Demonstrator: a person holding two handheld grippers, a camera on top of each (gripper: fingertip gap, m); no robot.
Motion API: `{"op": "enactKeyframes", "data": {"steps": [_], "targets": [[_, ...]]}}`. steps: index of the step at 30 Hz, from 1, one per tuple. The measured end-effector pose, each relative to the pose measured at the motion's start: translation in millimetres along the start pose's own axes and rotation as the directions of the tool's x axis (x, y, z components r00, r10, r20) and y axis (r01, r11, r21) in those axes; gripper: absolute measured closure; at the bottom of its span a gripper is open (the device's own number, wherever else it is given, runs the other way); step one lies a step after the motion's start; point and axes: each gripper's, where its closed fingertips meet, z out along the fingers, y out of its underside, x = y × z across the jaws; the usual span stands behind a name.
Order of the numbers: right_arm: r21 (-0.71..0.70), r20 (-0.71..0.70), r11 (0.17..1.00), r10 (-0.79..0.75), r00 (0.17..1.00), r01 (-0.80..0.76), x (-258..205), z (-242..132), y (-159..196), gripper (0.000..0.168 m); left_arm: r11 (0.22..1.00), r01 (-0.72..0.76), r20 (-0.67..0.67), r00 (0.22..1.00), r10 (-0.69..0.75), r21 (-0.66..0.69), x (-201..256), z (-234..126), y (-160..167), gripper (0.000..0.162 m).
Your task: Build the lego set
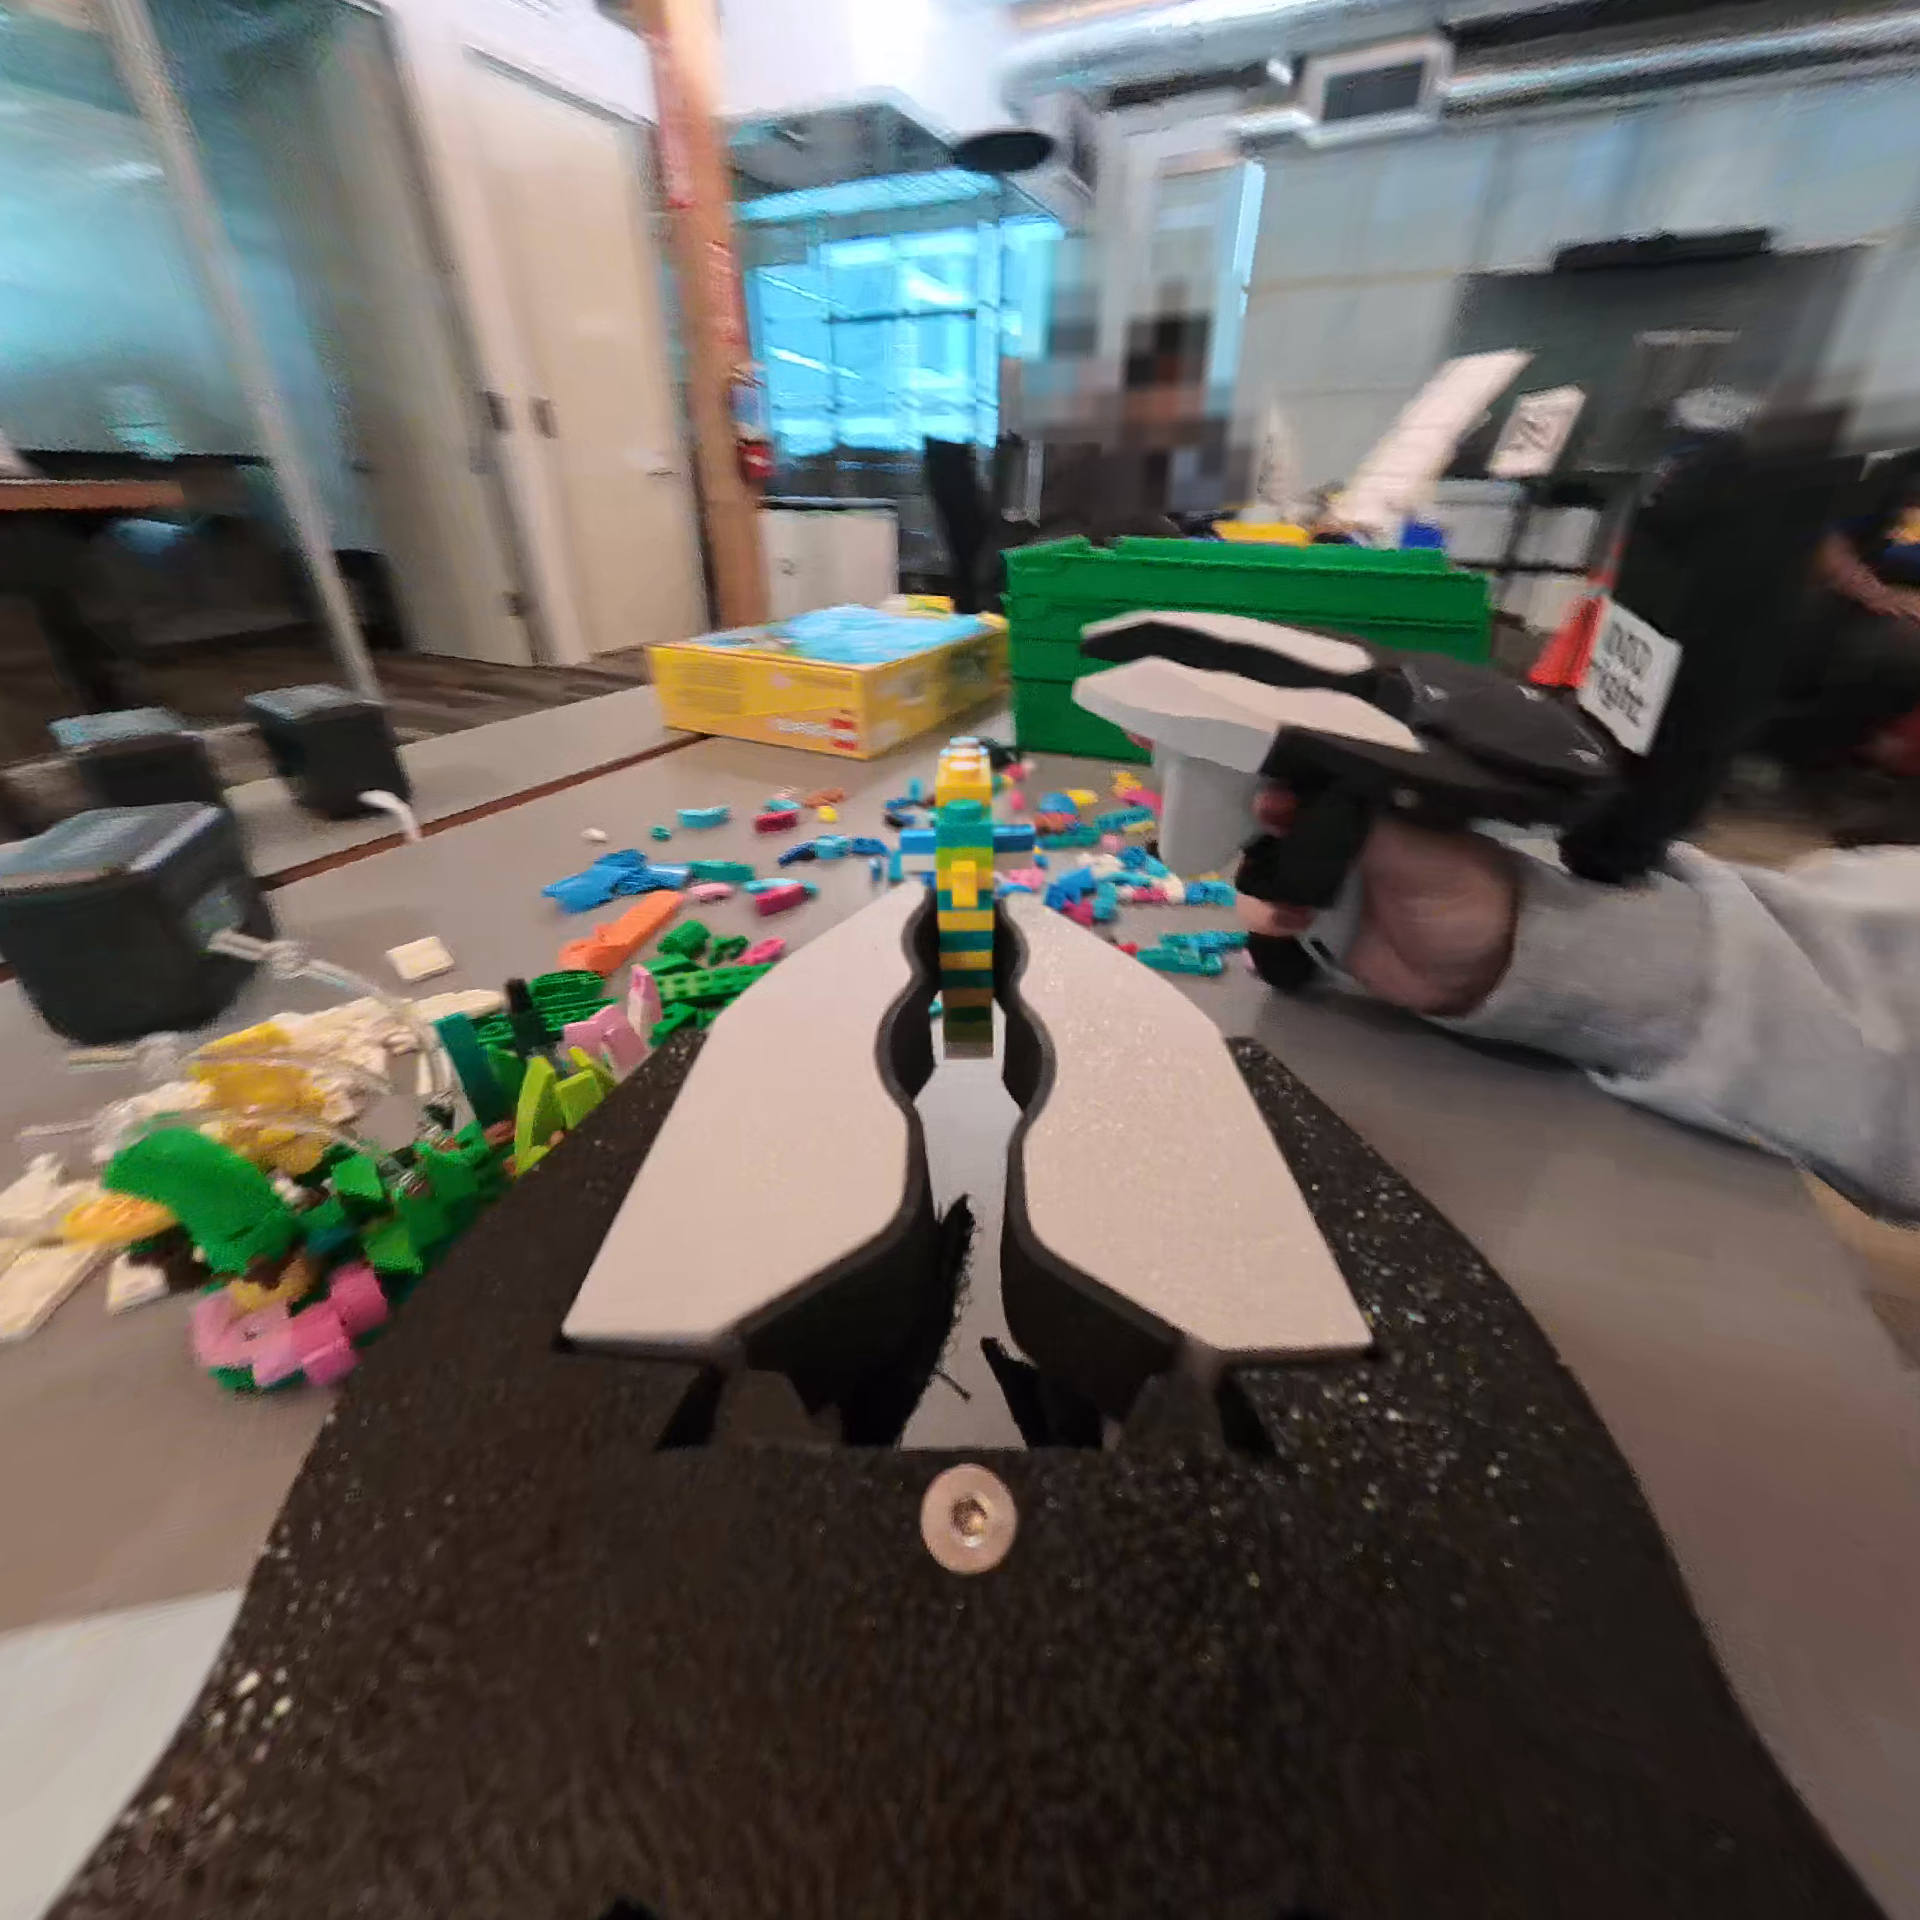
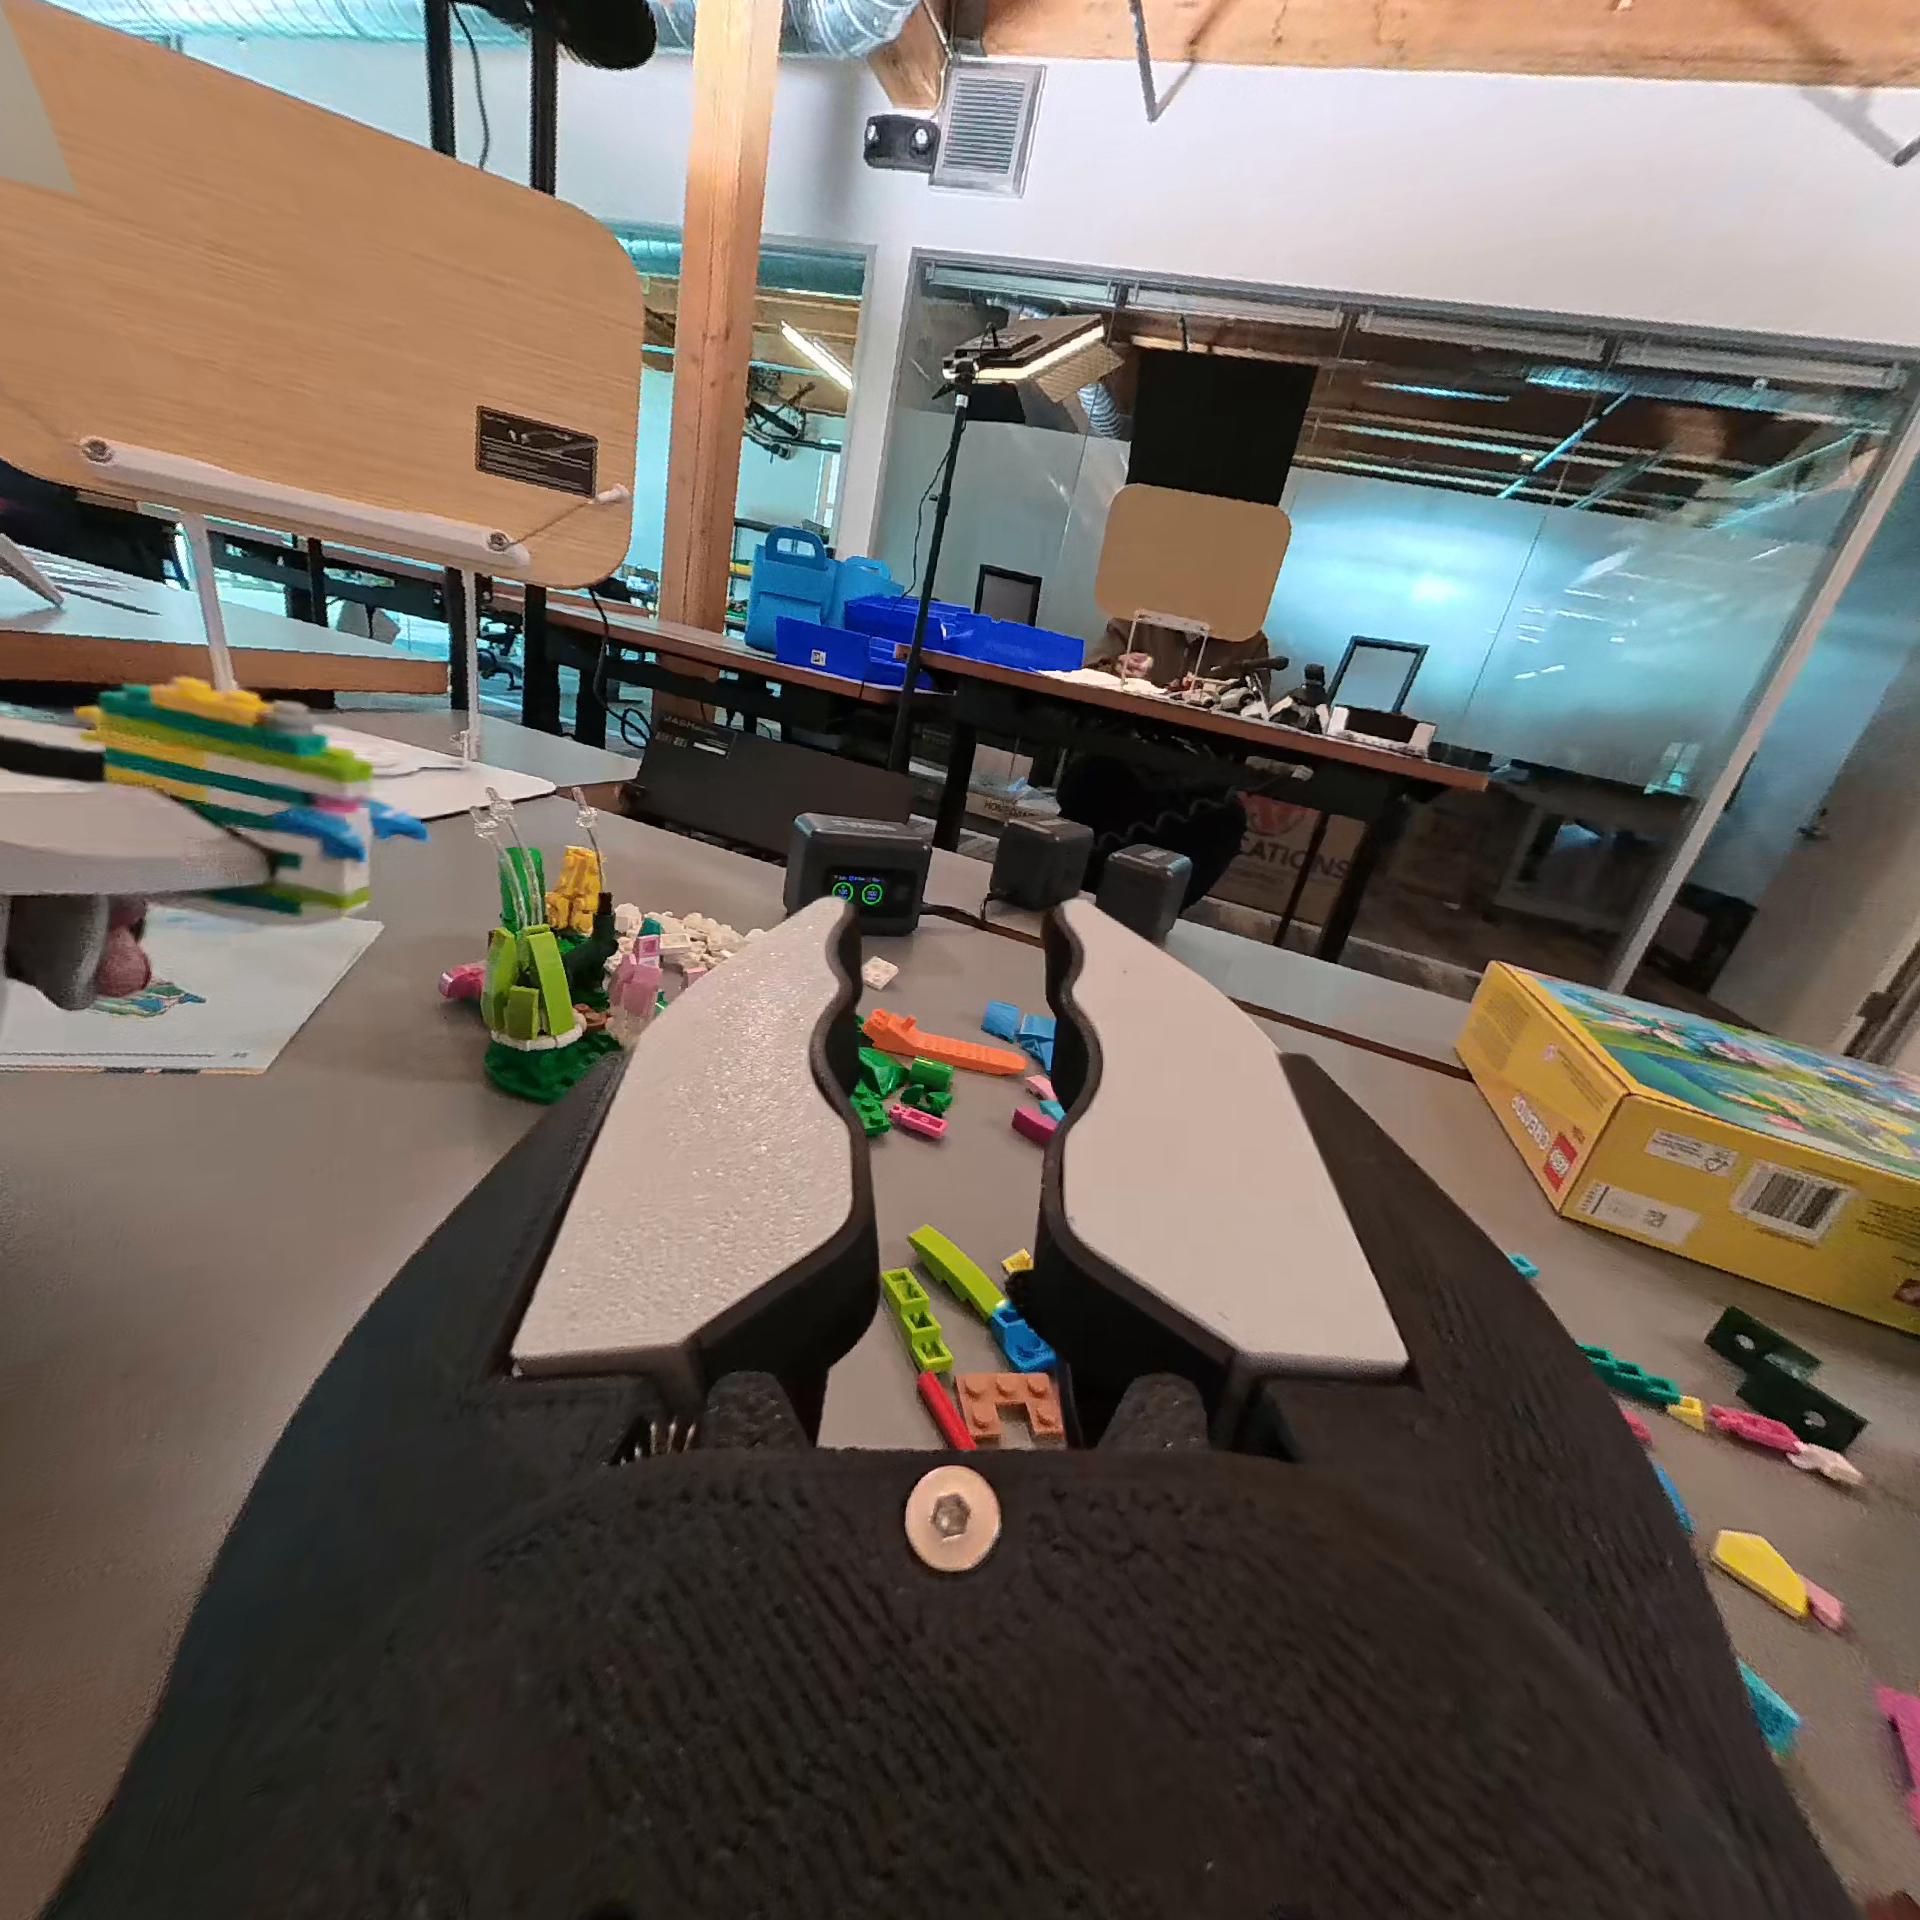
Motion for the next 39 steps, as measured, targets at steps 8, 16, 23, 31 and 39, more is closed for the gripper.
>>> {"op": "enactKeyframes", "data": {"steps": [8, 16, 23, 31, 39], "targets": [[-0.013, -0.025, 1.0, 0.008, 1.0, -0.008, 5.3, 0.4, 3.0, 0.145, 0.992, -0.119, -0.015, 0.993, 0.12, 0.039, 36.9, -0.7, -3.2, 0.154], [0.004, -0.049, 1.0, -0.004, 0.999, 0.004, 9.2, -1.5, 0.2, 0.145, 0.991, -0.124, -0.061, 0.99, 0.128, 0.051, 40.5, 0.0, -3.0, 0.154], [0.054, -0.152, 0.999, 0.01, 0.988, -0.001, 37.0, -11.9, -9.4, 0.154, 0.995, -0.085, -0.012, 0.996, 0.085, 0.059, 20.7, -2.1, -4.9, 0.154], [-0.218, 0.218, 0.971, -0.05, 0.975, 0.099, 38.0, -18.9, 8.6, 0.159, 0.995, -0.088, -0.023, 0.996, 0.089, 0.051, 19.7, -1.2, -3.7, 0.154], [-0.521, 0.075, 0.847, -0.075, 0.994, 0.103, 129.9, -62.0, 19.7, 0.153, 0.996, -0.081, -0.036, 0.996, 0.083, 0.049, 20.8, -0.9, -3.2, 0.154]]}}
